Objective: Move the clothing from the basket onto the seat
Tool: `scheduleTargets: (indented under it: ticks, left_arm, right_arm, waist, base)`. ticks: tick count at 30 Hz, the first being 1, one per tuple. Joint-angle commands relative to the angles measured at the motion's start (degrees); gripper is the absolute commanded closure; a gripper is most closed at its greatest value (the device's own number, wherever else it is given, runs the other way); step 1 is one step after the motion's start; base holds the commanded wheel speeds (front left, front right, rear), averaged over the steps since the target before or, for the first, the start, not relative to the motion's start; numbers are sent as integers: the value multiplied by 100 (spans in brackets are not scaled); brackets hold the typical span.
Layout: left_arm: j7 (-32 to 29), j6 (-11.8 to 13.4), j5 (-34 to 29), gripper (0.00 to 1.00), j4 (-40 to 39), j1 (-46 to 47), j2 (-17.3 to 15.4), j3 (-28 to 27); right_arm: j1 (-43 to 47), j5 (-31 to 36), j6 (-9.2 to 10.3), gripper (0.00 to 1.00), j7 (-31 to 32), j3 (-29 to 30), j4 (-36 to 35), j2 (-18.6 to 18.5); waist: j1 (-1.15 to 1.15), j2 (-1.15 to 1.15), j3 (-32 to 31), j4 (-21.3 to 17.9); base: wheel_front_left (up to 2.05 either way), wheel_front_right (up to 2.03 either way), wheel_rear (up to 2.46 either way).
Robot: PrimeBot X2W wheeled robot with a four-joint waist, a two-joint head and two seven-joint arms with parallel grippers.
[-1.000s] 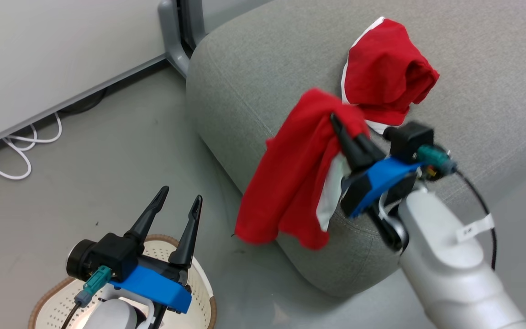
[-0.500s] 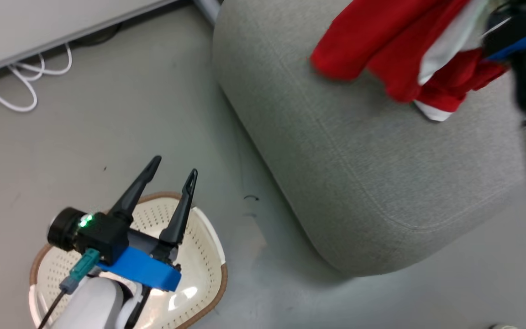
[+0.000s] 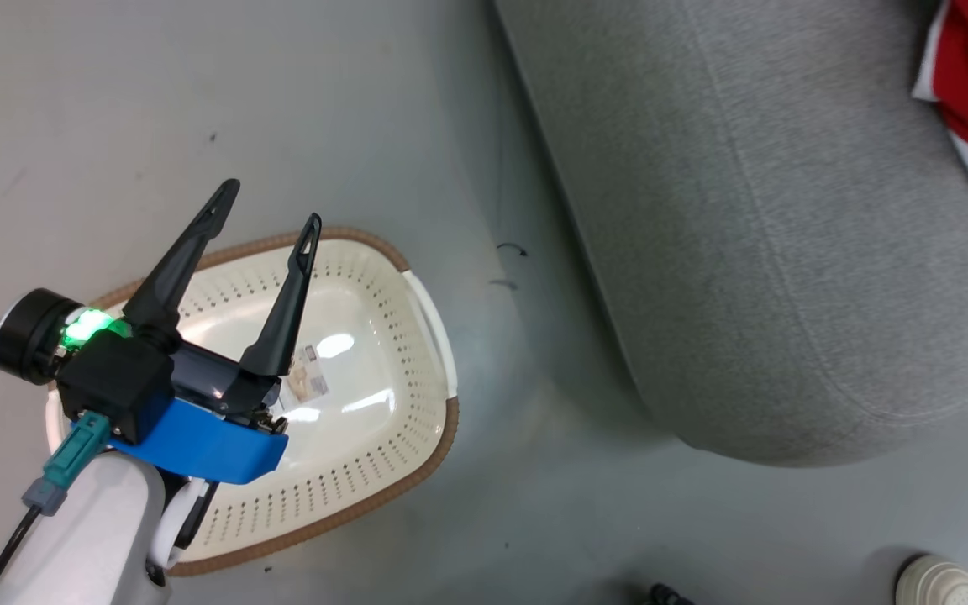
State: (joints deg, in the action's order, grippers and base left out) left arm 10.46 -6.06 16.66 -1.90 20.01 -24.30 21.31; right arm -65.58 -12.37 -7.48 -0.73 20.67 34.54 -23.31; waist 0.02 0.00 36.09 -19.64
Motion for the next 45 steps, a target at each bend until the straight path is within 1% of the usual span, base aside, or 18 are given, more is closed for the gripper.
scheduleTargets:
  ticks: [1, 6, 9, 10, 11, 12, 13, 17, 23, 33, 35, 41, 44, 45]
  left_arm:
    - [-11, 25, -15, 0, -81, 108, -48, -21]
    - [0, 48, -40, 0, -196, 145, -89, -25]
    - [6, 66, -34, 0, -186, 167, -102, -22]
    - [15, 75, -29, 0, -179, 167, -104, -25]
    - [22, 79, -22, 0, -167, 169, -106, -25]
    - [32, 81, -18, 0, -151, 175, -103, -19]
    - [39, 91, -32, 0, -139, 192, -99, -10]
    - [100, 102, -60, 0, -45, 233, -31, 59]
    - [207, 87, -4, 0, 155, 222, 85, 119]
    - [434, 82, 198, 0, 806, 1, 531, 217]
    - [440, 86, 221, 0, 878, -36, 575, 205]
    - [474, 95, 363, 0, 1218, -338, 837, 53]
    - [477, 58, 395, 0, 1305, -506, 959, -26]
    - [478, 42, 387, 0, 1379, -588, 1024, -92]
  right_arm:
    - [71, 129, -3, 100, -92, 66, 47, -35]
    - [360, 247, -2, 100, -308, 215, 417, 24]
    - [460, 279, -3, 100, -424, 336, 726, 138]
    - [480, 294, -3, 90, -452, 345, 811, 169]
    - [489, 297, -2, 90, -480, 365, 894, 184]
    - [502, 327, -2, 47, -503, 388, 984, 182]
    - [508, 330, -2, 0, -494, 394, 1064, 198]
    - [523, 401, -2, 0, -552, 281, 1305, 171]
    - [601, 440, -2, 0, -622, 163, 1459, 112]
    - [1168, 634, -2, 0, -793, -107, 1645, 259]
    - [1243, 647, -2, 0, -824, -136, 1635, 284]
    - [1817, 572, -2, 0, -1026, -467, 1429, 428]
    - [2152, 425, -3, 0, -1121, -624, 1180, 481]
    - [2440, 338, -3, 0, -1162, -735, 981, 520]
  waist:
    - [-2, 0, 317, 213]
    - [-2, 0, 514, 309]
    - [-2, 0, 575, 333]
    - [-2, 0, 580, 335]
    - [-2, 0, 580, 337]
    - [-2, 0, 571, 341]
    - [-2, 0, 551, 352]
    - [-2, 0, 407, 406]
    - [-2, 0, 124, 473]
    - [-2, 0, -858, 615]
    - [-2, 0, -969, 630]
    - [-2, 0, -1583, 730]
    - [-2, 0, -1841, 832]
    - [-2, 0, -2013, 918]
  base:
    - [0, 0, 0]
    - [0, 0, 0]
    - [0, 0, 0]
    - [0, 0, 0]
    - [0, 0, 0]
    - [0, 0, 0]
    - [0, 0, 0]
    - [0, 0, 0]
    - [0, 0, 0]
    - [0, 0, 0]
    - [0, 0, 0]
    - [0, 0, 0]
    - [0, 0, 0]
    - [0, 0, 0]
